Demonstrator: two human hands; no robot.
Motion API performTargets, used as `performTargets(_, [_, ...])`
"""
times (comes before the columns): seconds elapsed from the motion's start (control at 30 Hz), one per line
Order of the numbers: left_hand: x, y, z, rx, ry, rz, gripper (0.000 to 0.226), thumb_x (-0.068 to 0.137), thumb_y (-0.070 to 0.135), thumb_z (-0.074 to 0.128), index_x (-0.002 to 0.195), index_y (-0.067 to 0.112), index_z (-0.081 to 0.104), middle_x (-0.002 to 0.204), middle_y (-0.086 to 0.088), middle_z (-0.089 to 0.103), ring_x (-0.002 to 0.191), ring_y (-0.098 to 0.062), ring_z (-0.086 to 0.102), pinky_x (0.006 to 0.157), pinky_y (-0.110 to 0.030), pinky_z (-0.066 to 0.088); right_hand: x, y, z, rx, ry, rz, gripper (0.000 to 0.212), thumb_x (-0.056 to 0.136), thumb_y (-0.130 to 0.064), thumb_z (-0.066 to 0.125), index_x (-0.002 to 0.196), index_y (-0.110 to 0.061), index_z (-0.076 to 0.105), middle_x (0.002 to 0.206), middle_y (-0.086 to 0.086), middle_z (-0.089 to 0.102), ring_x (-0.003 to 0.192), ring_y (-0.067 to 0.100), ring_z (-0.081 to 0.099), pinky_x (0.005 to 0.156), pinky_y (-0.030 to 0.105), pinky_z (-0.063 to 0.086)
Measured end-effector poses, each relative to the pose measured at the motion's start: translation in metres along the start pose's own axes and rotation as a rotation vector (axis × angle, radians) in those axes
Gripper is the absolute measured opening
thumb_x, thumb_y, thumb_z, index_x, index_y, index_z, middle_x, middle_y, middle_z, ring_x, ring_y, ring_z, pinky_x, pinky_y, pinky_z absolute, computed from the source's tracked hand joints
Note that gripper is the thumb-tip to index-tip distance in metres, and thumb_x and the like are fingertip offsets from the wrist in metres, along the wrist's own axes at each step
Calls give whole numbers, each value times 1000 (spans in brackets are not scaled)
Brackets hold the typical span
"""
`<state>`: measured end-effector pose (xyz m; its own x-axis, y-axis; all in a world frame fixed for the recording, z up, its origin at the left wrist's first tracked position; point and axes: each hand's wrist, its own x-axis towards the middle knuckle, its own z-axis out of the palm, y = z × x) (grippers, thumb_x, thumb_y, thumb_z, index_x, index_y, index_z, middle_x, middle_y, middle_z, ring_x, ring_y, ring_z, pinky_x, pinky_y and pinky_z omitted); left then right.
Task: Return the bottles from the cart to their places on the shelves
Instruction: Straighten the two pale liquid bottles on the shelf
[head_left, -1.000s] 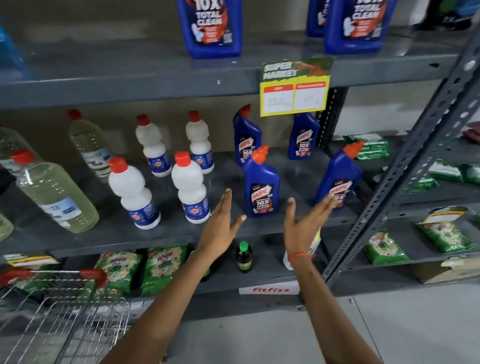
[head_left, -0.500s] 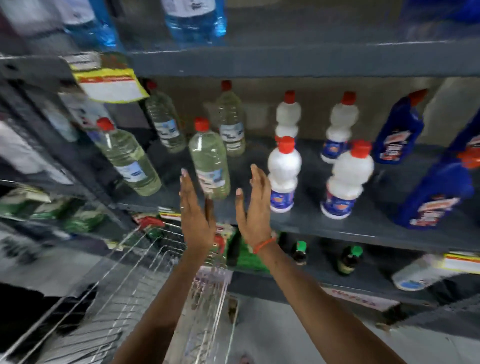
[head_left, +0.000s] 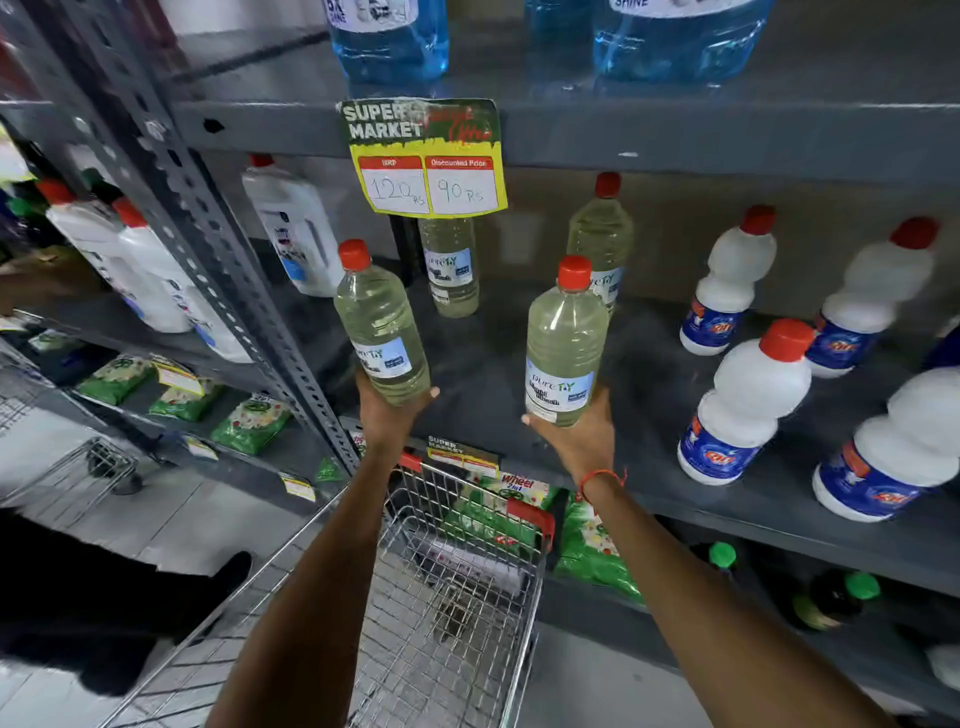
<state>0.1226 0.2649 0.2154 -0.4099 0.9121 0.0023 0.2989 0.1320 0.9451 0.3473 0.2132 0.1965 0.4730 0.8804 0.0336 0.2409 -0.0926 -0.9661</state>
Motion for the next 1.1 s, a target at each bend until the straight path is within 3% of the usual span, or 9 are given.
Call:
performTargets(0.03, [8, -3, -3, 5, 8, -11, 103, 52, 25, 89, 136, 12, 31, 136, -10, 53, 122, -30, 52, 96, -33, 50, 1, -1, 3, -3, -8, -3, 84, 48, -25, 92, 118, -12, 46, 117, 7, 65, 109, 21, 62, 85, 25, 47])
performTargets(0.1, [15, -7, -5, 28, 15, -12, 92, 56, 25, 88, 132, 10, 38, 134, -13, 55, 121, -31, 53, 100, -41, 46, 2, -1, 4, -9, -3, -13, 80, 50, -25, 91, 116, -13, 47, 115, 6, 66, 106, 21, 62, 83, 24, 46])
performTargets(0.43, [6, -9, -7, 45, 13, 76, 69, 63, 19, 85, 122, 6, 50, 121, -14, 64, 97, -18, 57, 82, -27, 43, 1, -5, -6, -39, -40, -27, 75, 54, -25, 89, 117, -18, 47, 117, 3, 66, 94, 10, 58, 80, 21, 44])
performTargets(0.57, [8, -11, -11, 49, -5, 78, 67, 64, 19, 84, 121, 5, 51, 120, -14, 64, 98, -19, 58, 81, -27, 43, 3, -3, -5, -62, -53, -17, 74, 53, -27, 89, 114, -19, 48, 116, 3, 67, 103, 18, 64, 82, 24, 48])
performTargets(0.77, [9, -15, -16, 73, -21, 81, 66, 65, 21, 84, 120, 6, 51, 119, -13, 65, 101, -21, 60, 83, -29, 44, 2, 4, -9, -88, -82, -28, 79, 51, -31, 89, 117, -20, 48, 116, 2, 68, 104, 17, 65, 90, 34, 54])
performTargets(1.1, [5, -11, -13, 53, -25, 82, 67, 67, 21, 82, 124, 6, 50, 124, -14, 63, 113, -29, 58, 86, -28, 41, -4, 3, -17, -112, -146, -23, 79, 52, -33, 89, 118, -21, 48, 116, 0, 69, 100, 13, 65, 91, 33, 54])
